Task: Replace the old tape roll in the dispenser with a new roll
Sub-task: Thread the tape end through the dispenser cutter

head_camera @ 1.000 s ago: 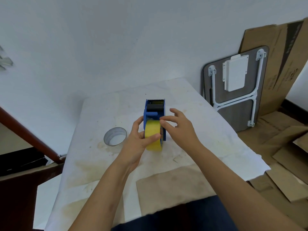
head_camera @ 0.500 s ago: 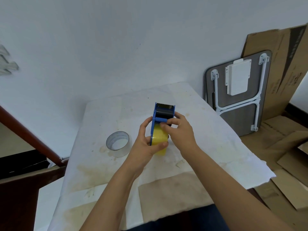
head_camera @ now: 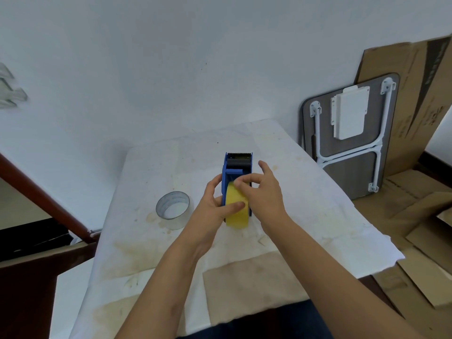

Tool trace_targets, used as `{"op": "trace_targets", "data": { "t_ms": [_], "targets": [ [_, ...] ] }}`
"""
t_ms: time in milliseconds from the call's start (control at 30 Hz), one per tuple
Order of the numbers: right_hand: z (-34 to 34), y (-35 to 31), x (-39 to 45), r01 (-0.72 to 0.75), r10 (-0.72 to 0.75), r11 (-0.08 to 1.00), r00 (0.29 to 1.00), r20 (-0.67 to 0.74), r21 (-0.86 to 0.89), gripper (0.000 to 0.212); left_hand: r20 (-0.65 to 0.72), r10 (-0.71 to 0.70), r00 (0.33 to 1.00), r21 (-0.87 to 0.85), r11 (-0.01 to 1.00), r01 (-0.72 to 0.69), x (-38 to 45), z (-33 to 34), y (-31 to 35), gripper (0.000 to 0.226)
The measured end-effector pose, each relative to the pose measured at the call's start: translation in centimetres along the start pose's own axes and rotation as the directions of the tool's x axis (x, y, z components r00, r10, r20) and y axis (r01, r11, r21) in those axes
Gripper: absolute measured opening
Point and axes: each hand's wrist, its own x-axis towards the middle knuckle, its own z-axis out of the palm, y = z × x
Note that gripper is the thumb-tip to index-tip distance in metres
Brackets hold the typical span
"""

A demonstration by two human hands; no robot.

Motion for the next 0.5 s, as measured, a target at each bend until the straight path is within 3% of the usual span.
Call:
{"op": "trace_targets", "data": {
  "t_ms": [100,200,300,500],
  "targets": [
    [0.1,0.1,-0.4,0.114,-0.114,0.993,0.993,-0.011,-0.033,0.024,-0.034,-0.017,0.999,-0.069,0.998,0.014,0.4,0.2,0.0,0.073],
    [-0.2,0.6,-0.4,0.266,-0.271,0.950,0.962,-0.012,-0.165,0.009,-0.030,-0.064,0.997,-0.120,0.991,0.060,0.6,0.0,0.3,0.088],
    [-0.9,0.9,-0.1,0.369,-0.354,0.884,0.929,0.103,-0.286,0.006,0.030,-0.088,0.996,-0.143,0.985,0.091,0.6,-0.2,0.6,0.078],
    [-2.0,-0.4,0.3,0.478,-0.359,0.750,0.875,0.324,-0.457,0.009,0.048,-0.115,0.992,-0.161,0.979,0.121,0.6,-0.2,0.7,0.076]
  ]
}}
